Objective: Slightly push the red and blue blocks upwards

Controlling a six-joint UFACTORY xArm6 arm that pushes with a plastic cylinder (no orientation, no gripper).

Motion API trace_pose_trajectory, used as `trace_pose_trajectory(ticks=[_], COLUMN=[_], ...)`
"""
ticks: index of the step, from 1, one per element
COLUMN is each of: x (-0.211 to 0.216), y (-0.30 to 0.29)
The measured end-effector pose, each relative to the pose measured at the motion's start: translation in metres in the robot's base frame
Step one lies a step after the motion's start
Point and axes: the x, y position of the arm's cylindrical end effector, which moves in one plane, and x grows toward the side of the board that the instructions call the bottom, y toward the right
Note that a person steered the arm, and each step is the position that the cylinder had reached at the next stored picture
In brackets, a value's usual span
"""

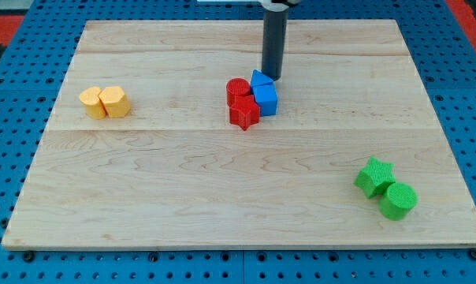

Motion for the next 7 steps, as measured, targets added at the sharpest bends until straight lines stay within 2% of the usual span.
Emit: trace_pose_trajectory(ticks=[1, 2, 3, 4, 5, 6, 7], x=[0.016, 0.078, 0.076, 0.076, 0.076, 0.096, 0.108], y=[0.077, 0.083, 0.005, -0.031, -0.038, -0.016, -0.022])
